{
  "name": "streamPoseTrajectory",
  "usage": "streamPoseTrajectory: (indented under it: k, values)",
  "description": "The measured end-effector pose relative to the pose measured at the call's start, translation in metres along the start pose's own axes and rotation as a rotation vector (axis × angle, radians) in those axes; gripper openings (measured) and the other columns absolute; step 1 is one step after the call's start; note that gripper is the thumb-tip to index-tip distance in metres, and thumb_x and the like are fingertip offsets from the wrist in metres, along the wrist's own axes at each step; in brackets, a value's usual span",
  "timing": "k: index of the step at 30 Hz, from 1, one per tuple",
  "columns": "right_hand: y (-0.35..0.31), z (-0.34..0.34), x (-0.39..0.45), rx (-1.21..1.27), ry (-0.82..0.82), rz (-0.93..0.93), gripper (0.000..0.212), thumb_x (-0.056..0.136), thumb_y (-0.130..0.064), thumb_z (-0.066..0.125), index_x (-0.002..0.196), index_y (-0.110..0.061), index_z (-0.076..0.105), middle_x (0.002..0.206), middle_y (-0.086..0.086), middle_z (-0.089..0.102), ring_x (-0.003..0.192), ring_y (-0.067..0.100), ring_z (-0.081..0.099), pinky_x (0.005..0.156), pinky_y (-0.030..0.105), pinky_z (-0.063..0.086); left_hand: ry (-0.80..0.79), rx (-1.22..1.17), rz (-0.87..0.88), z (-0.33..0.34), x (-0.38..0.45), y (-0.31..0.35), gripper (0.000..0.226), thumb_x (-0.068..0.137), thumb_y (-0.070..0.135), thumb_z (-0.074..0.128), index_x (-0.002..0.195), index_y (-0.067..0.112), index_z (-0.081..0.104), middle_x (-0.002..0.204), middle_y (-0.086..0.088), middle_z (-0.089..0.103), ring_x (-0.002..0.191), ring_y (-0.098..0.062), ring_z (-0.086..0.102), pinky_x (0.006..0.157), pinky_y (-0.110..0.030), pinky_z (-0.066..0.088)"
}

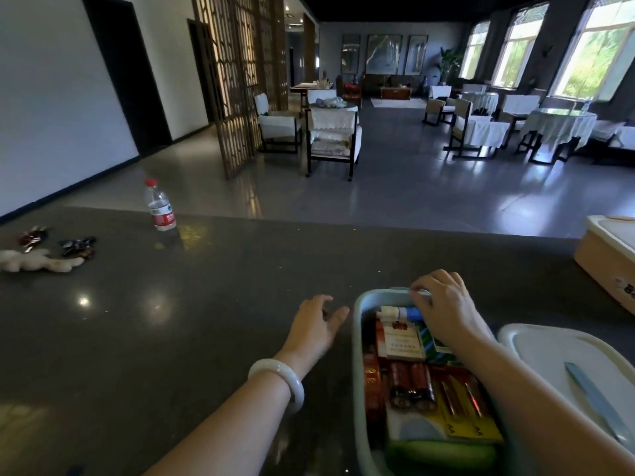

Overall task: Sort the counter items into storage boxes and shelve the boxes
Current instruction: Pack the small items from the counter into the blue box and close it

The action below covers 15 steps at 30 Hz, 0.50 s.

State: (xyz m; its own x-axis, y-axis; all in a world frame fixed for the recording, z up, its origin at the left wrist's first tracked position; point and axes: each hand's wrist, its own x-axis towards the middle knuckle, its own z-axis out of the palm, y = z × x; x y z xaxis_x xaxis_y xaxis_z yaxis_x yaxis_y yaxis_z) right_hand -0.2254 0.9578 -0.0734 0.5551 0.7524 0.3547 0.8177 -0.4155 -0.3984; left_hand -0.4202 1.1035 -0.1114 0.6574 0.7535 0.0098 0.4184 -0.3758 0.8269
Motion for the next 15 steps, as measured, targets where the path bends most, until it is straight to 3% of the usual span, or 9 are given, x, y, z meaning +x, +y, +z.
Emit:
streamPoseTrajectory:
  k: [4, 8, 15]
  values:
    - [-0.068, 0.035, 0.037, -0.039, -0.05, -0.191, 0.019, 0.092, -0.035, 0.057, 0.107, -0.025, 0.065, 0.109, -0.007, 0.053, 0.105, 0.015, 0.042, 0.091, 0.031, 0.038, 0.113, 0.262, -0.048, -0.056, 0.0, -0.034, 0.036, 0.091, 0.044, 0.058, 0.12, 0.022, 0.058, 0.119, -0.003, 0.053, 0.112, -0.023, 0.054, 0.099, -0.04, 0.043]
    - [-0.142, 0.09, 0.065, -0.105, -0.239, -0.31, 0.036, 0.093, -0.041, 0.054, 0.125, -0.024, 0.058, 0.126, -0.002, 0.052, 0.115, 0.021, 0.042, 0.103, 0.032, 0.034, 0.154, 0.517, -0.15, -0.124, -0.009, -0.079, 0.04, 0.092, 0.049, 0.053, 0.125, 0.026, 0.054, 0.127, -0.003, 0.048, 0.12, -0.026, 0.048, 0.099, -0.04, 0.038]
    - [-0.271, 0.181, 0.089, -0.034, -0.485, -0.474, 0.046, 0.093, -0.044, 0.055, 0.135, -0.025, 0.05, 0.135, -0.002, 0.045, 0.126, 0.02, 0.036, 0.106, 0.036, 0.034, 0.266, 0.6, -0.389, -0.243, -0.033, -0.154, 0.046, 0.089, 0.05, 0.056, 0.128, 0.024, 0.051, 0.13, -0.005, 0.045, 0.124, -0.03, 0.043, 0.1, -0.043, 0.036]
